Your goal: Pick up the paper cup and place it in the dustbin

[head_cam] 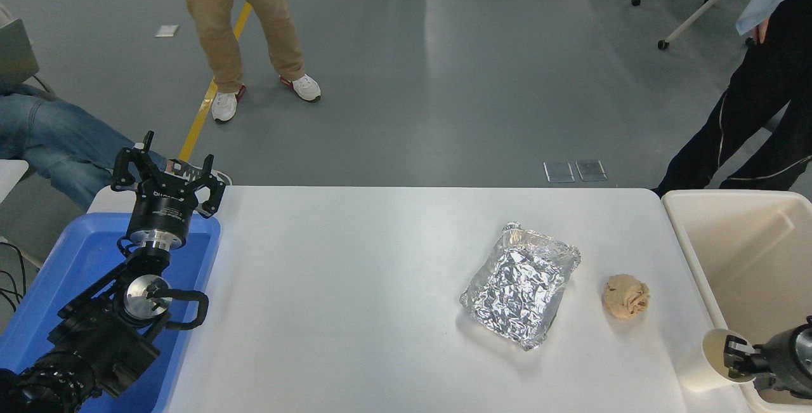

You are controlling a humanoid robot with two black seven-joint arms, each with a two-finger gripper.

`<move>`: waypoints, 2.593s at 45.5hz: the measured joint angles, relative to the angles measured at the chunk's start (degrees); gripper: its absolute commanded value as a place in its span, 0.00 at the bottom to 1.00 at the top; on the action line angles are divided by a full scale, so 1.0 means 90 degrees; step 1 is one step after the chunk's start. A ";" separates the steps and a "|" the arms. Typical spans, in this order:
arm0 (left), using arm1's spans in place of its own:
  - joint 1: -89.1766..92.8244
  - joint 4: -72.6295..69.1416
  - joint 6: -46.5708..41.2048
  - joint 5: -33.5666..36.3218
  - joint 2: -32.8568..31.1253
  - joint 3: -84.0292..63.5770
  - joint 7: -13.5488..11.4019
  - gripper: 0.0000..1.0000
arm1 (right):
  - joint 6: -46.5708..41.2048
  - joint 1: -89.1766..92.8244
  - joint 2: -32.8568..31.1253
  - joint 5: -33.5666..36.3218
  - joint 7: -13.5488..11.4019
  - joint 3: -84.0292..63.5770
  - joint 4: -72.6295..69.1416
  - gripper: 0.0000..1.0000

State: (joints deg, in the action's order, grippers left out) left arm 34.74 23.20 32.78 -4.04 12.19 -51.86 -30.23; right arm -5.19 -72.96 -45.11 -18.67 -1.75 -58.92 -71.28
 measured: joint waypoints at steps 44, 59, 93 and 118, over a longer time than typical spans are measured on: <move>0.0000 0.0000 0.0000 -0.0002 -0.0001 0.0000 0.0000 0.99 | -0.2061 -0.4321 -0.1545 0.0007 0.0008 0.0190 -0.0723 0.00; 0.0001 0.0000 0.0000 -0.0002 -0.0001 0.0000 0.0000 0.99 | -0.2268 -0.5361 -0.1571 0.0239 0.0008 0.0239 -0.0722 0.00; -0.0002 -0.0001 0.0000 0.0002 -0.0006 0.0000 0.0000 0.99 | -0.1068 -0.1705 -0.1051 0.1886 0.0000 0.2074 0.3012 0.00; 0.0001 0.0000 0.0000 0.0000 -0.0004 0.0000 -0.0001 0.99 | 0.0013 0.2036 0.0685 0.3677 -0.0047 0.2578 0.6171 0.00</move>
State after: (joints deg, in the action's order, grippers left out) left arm 34.74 23.20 32.78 -4.04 12.15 -51.86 -30.24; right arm -5.07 -54.63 -38.94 14.42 -2.18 -35.72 -15.74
